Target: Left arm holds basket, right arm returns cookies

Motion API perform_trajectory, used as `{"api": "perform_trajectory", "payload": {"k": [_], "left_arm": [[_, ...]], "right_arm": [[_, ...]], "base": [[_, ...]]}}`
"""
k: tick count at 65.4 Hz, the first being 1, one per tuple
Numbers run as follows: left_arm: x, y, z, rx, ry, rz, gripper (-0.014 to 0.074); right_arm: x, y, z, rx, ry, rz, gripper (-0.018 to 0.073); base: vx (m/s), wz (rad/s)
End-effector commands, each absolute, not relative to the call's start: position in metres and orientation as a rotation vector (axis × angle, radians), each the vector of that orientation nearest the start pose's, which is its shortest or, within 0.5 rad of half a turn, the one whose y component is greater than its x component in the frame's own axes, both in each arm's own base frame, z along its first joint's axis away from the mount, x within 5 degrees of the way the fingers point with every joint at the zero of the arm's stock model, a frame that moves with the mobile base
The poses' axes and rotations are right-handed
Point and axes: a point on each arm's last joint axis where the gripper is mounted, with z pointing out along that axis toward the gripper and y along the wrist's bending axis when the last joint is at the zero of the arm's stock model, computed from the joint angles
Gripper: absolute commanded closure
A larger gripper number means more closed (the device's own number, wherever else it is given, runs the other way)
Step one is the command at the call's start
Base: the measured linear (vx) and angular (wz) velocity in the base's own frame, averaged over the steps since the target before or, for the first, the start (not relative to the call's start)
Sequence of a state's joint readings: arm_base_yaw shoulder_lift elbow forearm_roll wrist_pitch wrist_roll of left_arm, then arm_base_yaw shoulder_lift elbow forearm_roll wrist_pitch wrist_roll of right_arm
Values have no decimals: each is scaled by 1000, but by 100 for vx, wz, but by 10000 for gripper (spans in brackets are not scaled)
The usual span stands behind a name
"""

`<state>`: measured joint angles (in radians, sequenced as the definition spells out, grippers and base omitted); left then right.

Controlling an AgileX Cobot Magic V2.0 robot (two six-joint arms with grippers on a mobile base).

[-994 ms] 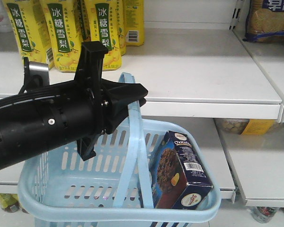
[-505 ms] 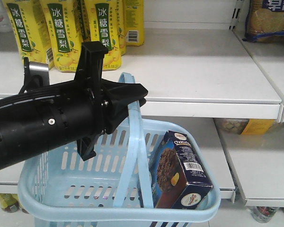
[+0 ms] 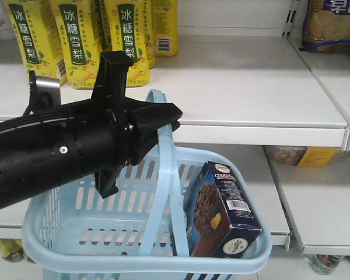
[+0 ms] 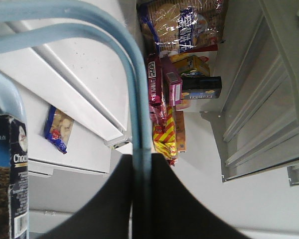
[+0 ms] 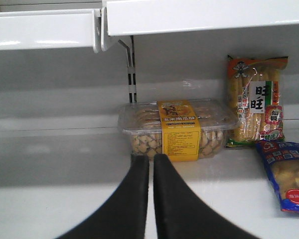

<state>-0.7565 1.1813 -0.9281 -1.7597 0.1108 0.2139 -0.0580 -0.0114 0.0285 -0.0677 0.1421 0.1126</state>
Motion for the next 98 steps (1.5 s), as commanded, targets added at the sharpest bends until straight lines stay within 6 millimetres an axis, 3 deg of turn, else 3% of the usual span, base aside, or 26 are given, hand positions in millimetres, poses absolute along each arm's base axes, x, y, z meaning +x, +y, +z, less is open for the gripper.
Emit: {"api": "perform_trajectory", "payload": {"k": [1, 73, 98], "left_arm": [[186, -185, 389, -686, 1870, -1718, 599], [186, -185, 389, -686, 1870, -1718, 599], [186, -185, 389, -686, 1870, -1718, 599]], "right_arm": [[57, -4, 193, 75, 1573, -25, 562], [57, -3, 194, 114, 1559, 21, 562], [52, -3, 222, 91, 1254, 34, 562]], "base": [[0, 0], [0, 0], [0, 0]]}}
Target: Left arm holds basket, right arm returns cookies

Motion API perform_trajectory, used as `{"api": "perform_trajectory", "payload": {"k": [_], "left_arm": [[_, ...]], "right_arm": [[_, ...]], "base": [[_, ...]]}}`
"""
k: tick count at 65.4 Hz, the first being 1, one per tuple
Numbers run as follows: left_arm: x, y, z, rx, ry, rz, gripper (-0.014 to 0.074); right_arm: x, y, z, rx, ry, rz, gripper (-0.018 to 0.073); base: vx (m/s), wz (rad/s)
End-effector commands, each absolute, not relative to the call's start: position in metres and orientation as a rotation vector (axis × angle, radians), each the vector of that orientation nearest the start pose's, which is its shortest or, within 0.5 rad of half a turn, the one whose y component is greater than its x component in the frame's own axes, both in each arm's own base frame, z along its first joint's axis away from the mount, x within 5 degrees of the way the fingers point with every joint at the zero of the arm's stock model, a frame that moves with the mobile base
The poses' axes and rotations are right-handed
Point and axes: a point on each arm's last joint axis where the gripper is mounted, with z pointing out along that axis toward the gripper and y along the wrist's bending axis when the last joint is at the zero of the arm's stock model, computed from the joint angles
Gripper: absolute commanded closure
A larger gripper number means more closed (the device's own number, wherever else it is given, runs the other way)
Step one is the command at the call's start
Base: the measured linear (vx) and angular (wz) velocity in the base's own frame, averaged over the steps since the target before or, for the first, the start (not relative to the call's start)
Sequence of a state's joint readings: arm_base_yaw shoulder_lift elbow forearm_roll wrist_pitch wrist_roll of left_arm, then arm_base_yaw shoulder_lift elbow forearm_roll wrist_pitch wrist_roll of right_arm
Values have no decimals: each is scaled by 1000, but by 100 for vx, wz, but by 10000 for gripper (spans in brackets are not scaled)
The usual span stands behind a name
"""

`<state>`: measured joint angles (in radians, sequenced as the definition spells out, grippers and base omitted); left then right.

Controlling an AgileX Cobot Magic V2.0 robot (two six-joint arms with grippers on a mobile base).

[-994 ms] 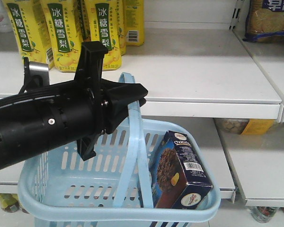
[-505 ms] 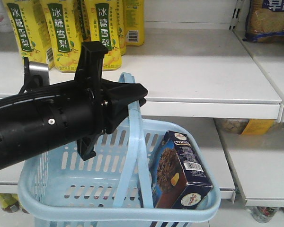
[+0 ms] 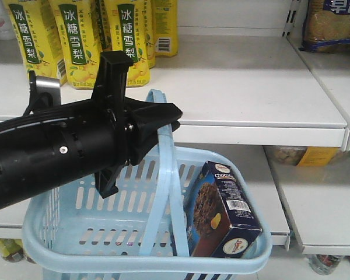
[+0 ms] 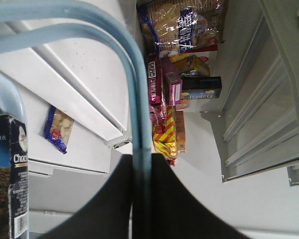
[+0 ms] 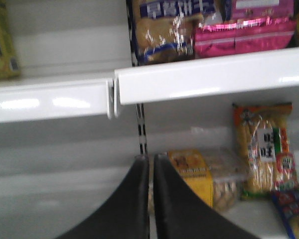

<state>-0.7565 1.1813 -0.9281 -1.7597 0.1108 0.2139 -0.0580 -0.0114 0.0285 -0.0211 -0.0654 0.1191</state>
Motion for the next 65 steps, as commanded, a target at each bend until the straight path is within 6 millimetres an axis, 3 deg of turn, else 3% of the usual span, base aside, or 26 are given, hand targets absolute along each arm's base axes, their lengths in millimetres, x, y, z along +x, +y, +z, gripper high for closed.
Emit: {"api": "perform_trajectory", "payload": {"k": [1, 12, 32, 45, 65], "left_arm": [[186, -185, 389, -686, 1870, -1718, 599], [186, -185, 389, -686, 1870, -1718, 599], [186, -185, 389, -686, 1870, -1718, 599], [186, -185, 389, -686, 1870, -1718, 599], [186, -185, 389, -686, 1870, -1718, 599]], "right_arm": [[52, -2, 223, 89, 1238, 34, 562], [45, -2, 249, 82, 1118, 41, 562], [30, -1, 326, 65, 1011, 25, 562], [42, -2, 370, 49, 1096, -9, 562], [78, -5, 434, 60, 1235, -25, 562]], "base": [[0, 0], [0, 0], [0, 0], [0, 0], [0, 0]]}}
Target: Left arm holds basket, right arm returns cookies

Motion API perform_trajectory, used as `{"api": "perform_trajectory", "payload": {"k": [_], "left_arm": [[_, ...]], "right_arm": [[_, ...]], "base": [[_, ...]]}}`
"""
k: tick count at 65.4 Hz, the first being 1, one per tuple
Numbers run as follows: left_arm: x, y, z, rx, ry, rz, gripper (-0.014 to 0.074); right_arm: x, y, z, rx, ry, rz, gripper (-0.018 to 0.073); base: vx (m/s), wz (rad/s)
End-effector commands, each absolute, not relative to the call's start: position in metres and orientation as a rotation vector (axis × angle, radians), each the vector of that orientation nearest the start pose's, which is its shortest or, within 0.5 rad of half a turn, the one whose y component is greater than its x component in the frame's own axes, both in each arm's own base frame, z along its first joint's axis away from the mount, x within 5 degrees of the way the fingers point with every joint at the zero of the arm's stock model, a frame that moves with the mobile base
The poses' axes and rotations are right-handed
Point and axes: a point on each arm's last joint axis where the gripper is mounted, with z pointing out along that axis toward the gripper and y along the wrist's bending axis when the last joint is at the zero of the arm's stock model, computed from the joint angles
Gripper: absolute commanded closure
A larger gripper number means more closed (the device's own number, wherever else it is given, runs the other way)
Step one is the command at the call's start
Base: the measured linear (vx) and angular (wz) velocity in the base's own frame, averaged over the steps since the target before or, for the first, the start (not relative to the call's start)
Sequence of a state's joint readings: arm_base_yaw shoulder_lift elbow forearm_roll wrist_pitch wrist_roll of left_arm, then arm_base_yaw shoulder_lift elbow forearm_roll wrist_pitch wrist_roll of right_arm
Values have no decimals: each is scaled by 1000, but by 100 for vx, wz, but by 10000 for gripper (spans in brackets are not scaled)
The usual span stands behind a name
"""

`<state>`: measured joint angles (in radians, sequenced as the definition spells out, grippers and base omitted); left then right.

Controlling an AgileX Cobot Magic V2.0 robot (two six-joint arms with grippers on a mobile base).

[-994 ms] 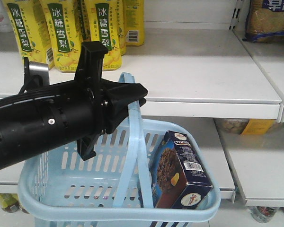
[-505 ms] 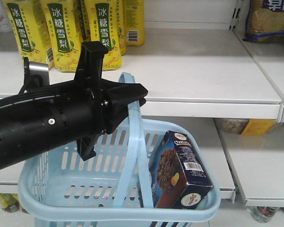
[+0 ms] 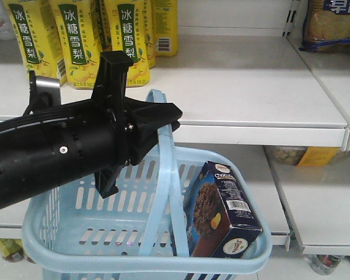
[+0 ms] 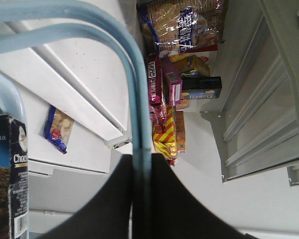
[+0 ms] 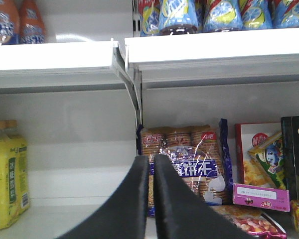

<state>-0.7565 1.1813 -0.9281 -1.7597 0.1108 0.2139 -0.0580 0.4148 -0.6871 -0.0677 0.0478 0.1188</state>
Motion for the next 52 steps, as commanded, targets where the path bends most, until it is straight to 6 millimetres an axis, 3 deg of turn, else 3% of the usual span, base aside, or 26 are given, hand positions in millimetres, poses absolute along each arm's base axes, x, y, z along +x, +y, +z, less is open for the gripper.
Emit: {"api": "perform_trajectory", "payload": {"k": [1, 13, 22, 39, 52], "left_arm": [[186, -185, 389, -686, 1870, -1718, 599], [186, -185, 389, -686, 1870, -1718, 599], [186, -185, 389, -686, 1870, -1718, 599], [186, -185, 389, -686, 1870, -1718, 599], [186, -185, 389, -686, 1870, -1718, 599]], "right_arm": [[81, -5, 437, 63, 1249, -24, 562], [105, -2, 460, 44, 1387, 21, 562], [124, 10, 465, -21, 1533, 96, 562], [148, 26, 446, -26, 1910, 243, 557], [147, 38, 430, -22, 2113, 396, 521]], "base": [[0, 0], [0, 0], [0, 0], [0, 0], [0, 0]]}}
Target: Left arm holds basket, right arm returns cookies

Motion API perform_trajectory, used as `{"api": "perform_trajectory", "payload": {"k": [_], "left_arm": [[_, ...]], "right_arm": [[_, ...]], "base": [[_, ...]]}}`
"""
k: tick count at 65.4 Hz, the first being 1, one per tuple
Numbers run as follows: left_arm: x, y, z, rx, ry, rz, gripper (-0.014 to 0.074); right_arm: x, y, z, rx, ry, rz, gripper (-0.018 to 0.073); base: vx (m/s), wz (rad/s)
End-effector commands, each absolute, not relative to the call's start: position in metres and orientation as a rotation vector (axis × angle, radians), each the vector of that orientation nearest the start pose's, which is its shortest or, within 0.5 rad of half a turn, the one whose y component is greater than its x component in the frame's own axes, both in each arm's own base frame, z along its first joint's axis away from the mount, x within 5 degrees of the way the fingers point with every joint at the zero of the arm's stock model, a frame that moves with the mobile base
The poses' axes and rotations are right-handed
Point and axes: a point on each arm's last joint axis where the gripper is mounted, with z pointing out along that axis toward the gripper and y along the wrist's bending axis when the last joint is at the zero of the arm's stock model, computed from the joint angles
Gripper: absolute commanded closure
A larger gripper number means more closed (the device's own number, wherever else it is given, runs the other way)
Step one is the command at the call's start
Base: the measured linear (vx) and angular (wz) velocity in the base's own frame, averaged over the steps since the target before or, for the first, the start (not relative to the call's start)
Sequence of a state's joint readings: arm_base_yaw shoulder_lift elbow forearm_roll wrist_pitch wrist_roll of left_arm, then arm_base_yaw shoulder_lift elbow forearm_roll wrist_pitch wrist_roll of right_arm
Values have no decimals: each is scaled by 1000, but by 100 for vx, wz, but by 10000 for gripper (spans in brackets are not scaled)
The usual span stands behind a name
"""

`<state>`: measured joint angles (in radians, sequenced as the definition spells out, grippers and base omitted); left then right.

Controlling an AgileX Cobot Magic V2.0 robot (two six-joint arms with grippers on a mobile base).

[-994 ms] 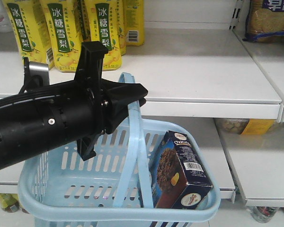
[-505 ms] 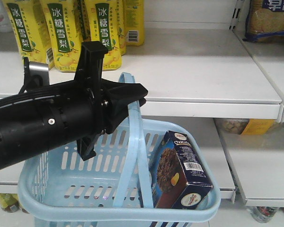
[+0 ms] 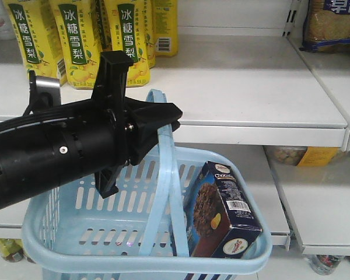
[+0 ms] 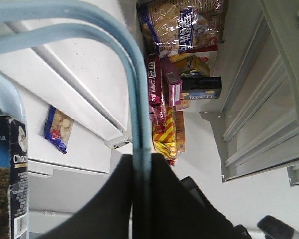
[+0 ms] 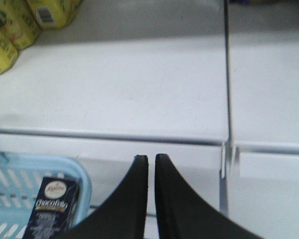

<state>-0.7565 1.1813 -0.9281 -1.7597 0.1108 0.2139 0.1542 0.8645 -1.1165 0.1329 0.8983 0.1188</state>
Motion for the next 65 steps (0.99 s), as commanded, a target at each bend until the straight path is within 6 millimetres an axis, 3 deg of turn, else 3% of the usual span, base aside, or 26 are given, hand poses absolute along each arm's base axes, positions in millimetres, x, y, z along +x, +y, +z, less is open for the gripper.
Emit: {"api": "perform_trajectory", "payload": {"k": [1, 14, 37, 44, 65], "left_arm": [[186, -185, 389, -686, 1870, -1718, 599], [186, -185, 389, -686, 1870, -1718, 599], [186, -185, 389, -686, 1870, -1718, 599], [186, -185, 389, -686, 1870, -1718, 599], [186, -185, 389, -686, 1870, -1718, 599]], "right_arm": [[146, 39, 429, -26, 2119, 404, 516], [140, 47, 423, -68, 2213, 476, 391], [132, 61, 417, -75, 2338, 684, 34], [140, 67, 412, -68, 2386, 753, -5], [179, 82, 389, -24, 2530, 870, -4]], "base": [[0, 0], [0, 0], [0, 0], [0, 0], [0, 0]]}}
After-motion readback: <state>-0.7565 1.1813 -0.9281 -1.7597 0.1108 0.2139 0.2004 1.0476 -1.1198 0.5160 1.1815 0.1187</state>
